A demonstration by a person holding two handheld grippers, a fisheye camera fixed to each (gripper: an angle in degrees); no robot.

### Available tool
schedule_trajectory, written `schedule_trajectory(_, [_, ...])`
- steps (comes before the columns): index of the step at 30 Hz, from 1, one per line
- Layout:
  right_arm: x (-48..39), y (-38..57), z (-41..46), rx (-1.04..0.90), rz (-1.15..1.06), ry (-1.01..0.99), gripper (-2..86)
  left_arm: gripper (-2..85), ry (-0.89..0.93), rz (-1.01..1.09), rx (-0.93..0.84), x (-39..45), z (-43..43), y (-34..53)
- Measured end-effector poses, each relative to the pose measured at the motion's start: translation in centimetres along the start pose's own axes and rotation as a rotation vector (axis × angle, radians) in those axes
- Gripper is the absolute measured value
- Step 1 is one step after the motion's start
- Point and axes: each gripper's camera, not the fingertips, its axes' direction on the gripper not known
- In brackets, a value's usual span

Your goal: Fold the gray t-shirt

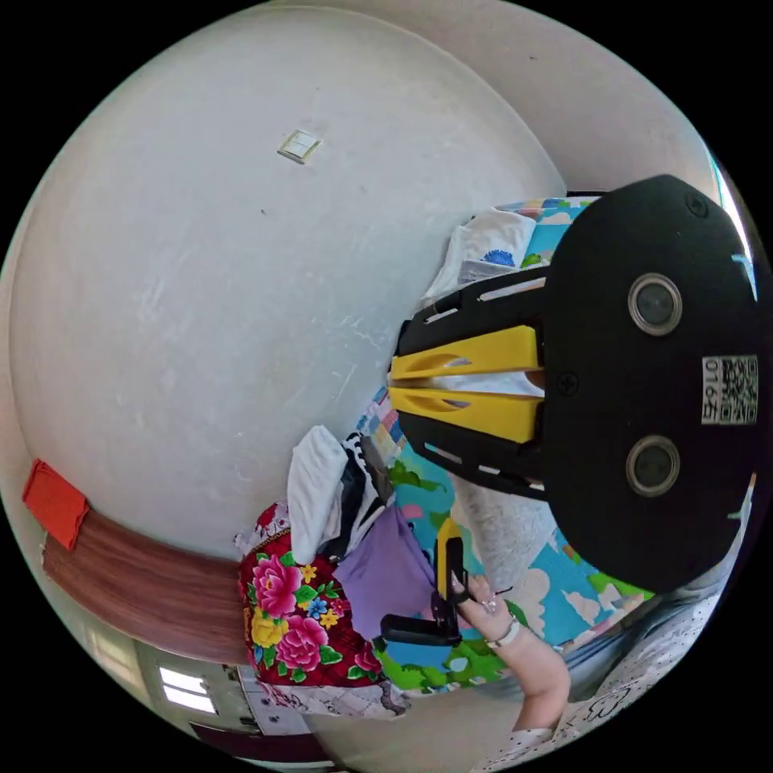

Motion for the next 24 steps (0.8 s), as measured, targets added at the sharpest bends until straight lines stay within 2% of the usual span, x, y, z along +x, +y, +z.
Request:
schedule_trajectory(2, [-1.6, 3.4, -0.5, -0.035, -0.018, -0.018, 2.7, -0.4, -0.006, -0.01, -0.062, 3.1, -0.3, -0.5])
schedule_trajectory(5, [-2.2, 7.3, -2.2, -0.055, -0.046, 0.046, 8.4, 1.4, 0.04, 0.111, -0.101, 9.2, -1.3, 0.3])
schedule_trajectory(10, [-0.8, 15.0, -4.3, -0.101, 0.041, -0.068, 12.0, 4.5, -0.107, 0.224, -0.125, 17.1, -0.6, 3.2])
schedule_trajectory(14, [1.2, 22.0, -4.5, -0.216, 0.223, -0.221, 13.7, 6.9, -0.025, 0.298, -0.378, 22.9, 6.2, 3.4])
schedule_trajectory(16, [1.4, 25.2, -5.5, -0.212, 0.309, -0.264, 13.6, 7.0, -0.072, 0.308, -0.455, 25.1, 9.3, 3.8])
schedule_trajectory(20, [-0.8, 32.0, -9.4, -0.167, 0.467, -0.257, 13.0, 3.7, -0.357, 0.317, -0.647, 27.4, 16.0, 6.9])
schedule_trajectory(23, [-3.6, 35.9, -13.6, -0.027, 0.49, -0.152, 12.5, -0.3, -0.388, 0.301, -0.481, 29.1, 13.5, 7.5])
schedule_trajectory(24, [-4.1, 36.5, -14.3, 0.0, 0.495, -0.124, 12.3, -0.6, -0.346, 0.281, -0.419, 29.7, 11.7, 7.4])
